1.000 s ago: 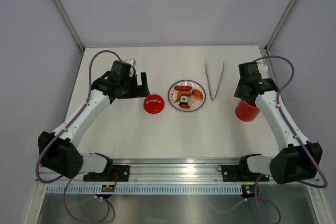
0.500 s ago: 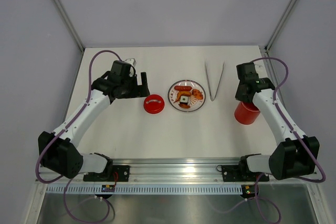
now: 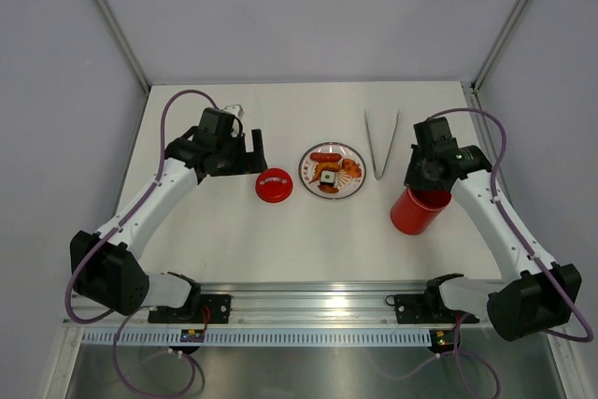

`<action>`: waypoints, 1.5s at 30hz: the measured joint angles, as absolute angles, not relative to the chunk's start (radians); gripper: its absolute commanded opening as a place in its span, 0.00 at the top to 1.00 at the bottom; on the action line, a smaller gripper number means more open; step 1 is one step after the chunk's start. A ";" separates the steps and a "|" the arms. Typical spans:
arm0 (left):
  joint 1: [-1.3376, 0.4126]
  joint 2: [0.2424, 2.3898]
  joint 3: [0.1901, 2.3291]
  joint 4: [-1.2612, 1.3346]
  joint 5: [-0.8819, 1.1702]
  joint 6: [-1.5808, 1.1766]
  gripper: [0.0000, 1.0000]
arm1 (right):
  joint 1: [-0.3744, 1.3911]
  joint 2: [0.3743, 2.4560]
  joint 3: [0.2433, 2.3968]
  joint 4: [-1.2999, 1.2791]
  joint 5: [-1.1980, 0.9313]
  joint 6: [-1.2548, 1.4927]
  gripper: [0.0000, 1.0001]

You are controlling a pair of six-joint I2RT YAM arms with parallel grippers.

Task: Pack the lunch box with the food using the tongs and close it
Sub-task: Adjust the packing box at the center of the board.

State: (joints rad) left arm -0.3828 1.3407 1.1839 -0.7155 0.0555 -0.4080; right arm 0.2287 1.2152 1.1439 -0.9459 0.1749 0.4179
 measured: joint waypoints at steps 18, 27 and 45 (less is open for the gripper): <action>-0.383 1.356 1.184 -0.716 0.059 -0.408 0.01 | 0.537 1.285 1.153 -0.947 0.171 0.569 0.73; -0.383 1.356 1.184 -0.716 0.058 -0.408 0.01 | 0.546 1.333 1.212 -0.931 0.167 0.568 0.63; -0.383 1.356 1.184 -0.716 0.058 -0.408 0.01 | 0.544 1.376 1.371 -0.964 0.263 0.512 0.43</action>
State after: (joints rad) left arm -0.3828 1.3556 1.1839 -0.7158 0.0582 -0.4084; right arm 0.5438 1.3758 1.3712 -0.9642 0.2626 0.5121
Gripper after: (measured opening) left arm 0.987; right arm 0.525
